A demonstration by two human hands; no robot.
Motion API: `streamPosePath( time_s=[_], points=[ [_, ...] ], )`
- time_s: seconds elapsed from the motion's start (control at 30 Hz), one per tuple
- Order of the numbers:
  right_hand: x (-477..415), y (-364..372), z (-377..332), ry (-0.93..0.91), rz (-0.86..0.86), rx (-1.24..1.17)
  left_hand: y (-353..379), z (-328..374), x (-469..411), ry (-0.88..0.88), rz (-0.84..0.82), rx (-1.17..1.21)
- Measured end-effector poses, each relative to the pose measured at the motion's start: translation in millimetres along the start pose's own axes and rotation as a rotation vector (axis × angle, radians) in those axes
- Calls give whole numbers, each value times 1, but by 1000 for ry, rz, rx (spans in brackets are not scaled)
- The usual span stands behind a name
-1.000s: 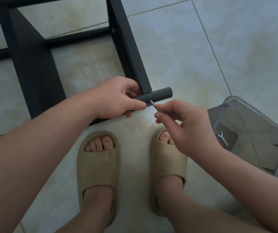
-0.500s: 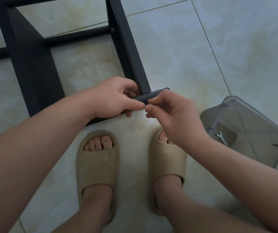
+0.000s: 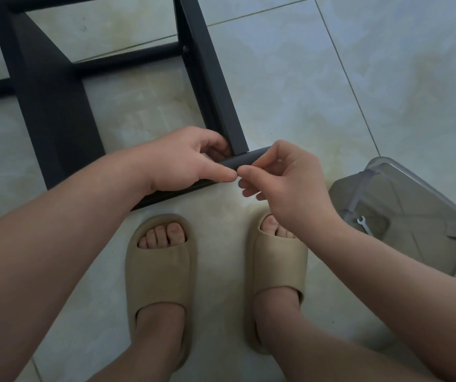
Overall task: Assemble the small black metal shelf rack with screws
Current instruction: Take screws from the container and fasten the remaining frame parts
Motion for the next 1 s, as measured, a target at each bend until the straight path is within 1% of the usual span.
streamPosePath(
  time_s=[0.13, 0.2, 0.27, 0.37, 0.43, 0.5, 0.63, 0.8, 1.0],
  points=[
    [-10, -11, -10, -75, 22, 339, 0, -2, 0, -21, -35, 5],
    [-13, -12, -11, -91, 9, 452, -2, -1, 0, -25, -4, 15],
    [-15, -11, -11, -114, -1, 512, -4, -1, 0, -41, 58, 41],
    [-17, -10, -9, -124, -61, 483, -5, -4, -3, -97, 173, 42],
    [-18, -8, -10, -118, -143, 435, -6, -1, -6, -76, 239, 62],
    [-19, -7, -12, -118, -209, 395, -7, 1, -10, -44, 261, 102],
    [-21, -8, -11, -147, -209, 451, -7, -3, -12, -47, 225, 155],
    [-20, -8, -11, -127, -172, 480, -6, -3, -13, -66, 206, 190],
    [-19, -7, -9, -112, -141, 507, -6, 1, -12, -93, 180, 160]
  ],
)
Point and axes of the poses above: each hand's wrist, its own x-axis away from the middle knuckle, its own y-axis out of the palm, z = x × y, the point moved 6 cm from there along -x, towards the middle knuckle, and after that the axes turned 6 degrees about z, right-handed, at the moved point
